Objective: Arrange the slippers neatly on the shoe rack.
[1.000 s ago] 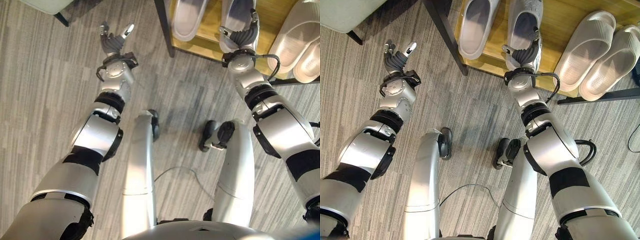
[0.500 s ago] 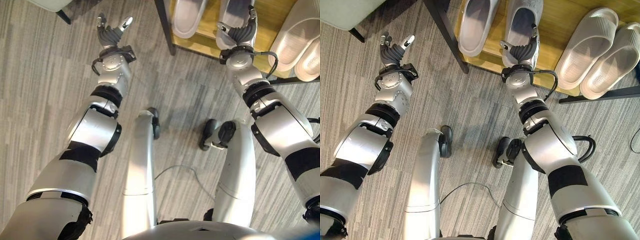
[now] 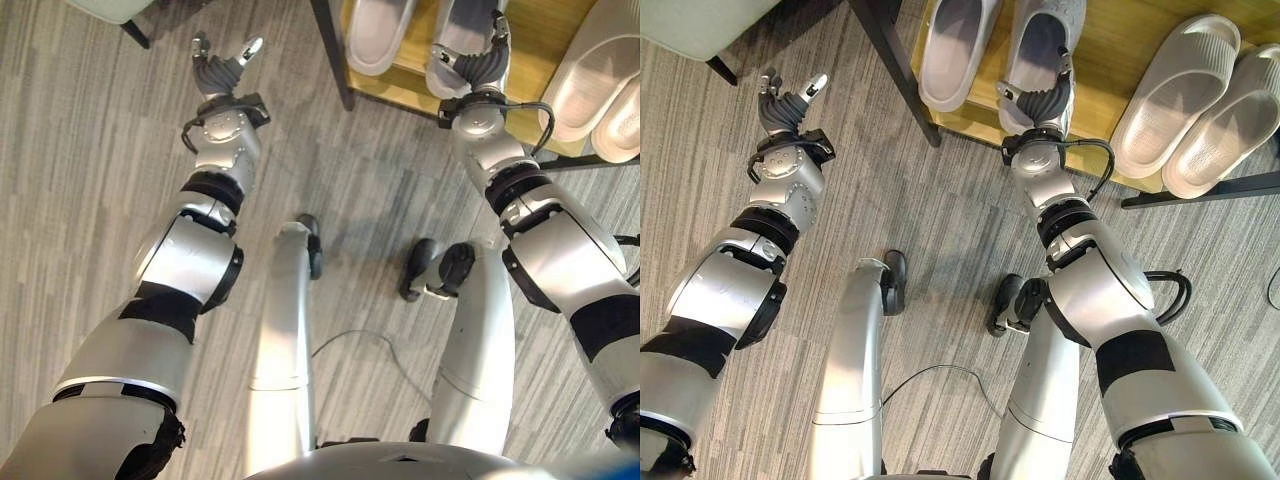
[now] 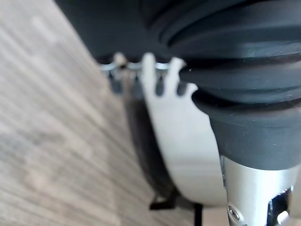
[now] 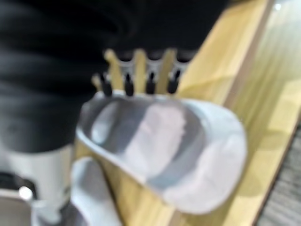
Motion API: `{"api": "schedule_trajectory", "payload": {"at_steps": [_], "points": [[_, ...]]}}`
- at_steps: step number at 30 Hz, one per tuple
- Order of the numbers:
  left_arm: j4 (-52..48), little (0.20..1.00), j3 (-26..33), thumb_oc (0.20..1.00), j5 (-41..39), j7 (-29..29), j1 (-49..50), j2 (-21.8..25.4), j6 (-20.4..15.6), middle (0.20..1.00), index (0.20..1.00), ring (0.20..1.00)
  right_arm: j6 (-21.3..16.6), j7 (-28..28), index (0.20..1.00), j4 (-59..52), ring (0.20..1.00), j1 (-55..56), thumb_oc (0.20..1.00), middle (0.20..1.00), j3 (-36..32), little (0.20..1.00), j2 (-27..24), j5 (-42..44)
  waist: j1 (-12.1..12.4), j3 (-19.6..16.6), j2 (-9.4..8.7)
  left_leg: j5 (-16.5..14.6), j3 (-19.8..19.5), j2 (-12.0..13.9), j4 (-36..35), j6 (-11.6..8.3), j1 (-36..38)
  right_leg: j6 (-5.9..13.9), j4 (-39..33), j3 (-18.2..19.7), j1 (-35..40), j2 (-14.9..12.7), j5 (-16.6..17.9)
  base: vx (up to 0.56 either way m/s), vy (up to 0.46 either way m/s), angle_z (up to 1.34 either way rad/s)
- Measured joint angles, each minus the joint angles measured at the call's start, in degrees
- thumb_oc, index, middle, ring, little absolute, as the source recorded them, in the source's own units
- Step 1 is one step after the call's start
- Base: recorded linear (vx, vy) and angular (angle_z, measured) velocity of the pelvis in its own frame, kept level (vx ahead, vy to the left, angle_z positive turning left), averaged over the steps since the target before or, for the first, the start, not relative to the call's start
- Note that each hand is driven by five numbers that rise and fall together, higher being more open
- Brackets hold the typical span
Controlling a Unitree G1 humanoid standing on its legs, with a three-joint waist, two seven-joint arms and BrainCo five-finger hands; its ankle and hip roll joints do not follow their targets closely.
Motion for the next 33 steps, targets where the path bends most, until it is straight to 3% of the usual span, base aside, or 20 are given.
{"api": "schedule_trajectory", "payload": {"at_steps": [24,33], "points": [[2.54,1.0,-0.03,1.0,-0.07,-1.29,-2.16,0.0,0.81,1.0,1.0,1.0,0.64,3.02,1.0,1.66,1.0,-1.95,1.0,1.0,5.89,1.0,1.87,-0.18,0.08,-0.66,0.42,1.16,-1.43,-0.31,-1.15,-0.35,-0.81,-0.98,-0.52,-1.86,-0.06,-0.46,0.1,0.0,-0.001,0.01],[2.0,1.0,0.09,1.0,0.06,-1.27,-0.95,-0.15,0.73,1.0,1.0,1.0,2.09,3.49,1.0,2.23,1.0,-1.73,1.0,1.0,4.33,1.0,1.37,-6.62,-0.13,-1.87,0.39,1.61,-2.11,-0.37,-1.76,-0.48,-1.66,-1.37,-1.43,-2.76,-0.43,-0.46,0.56,-0.01,0.005,-0.01]]}}
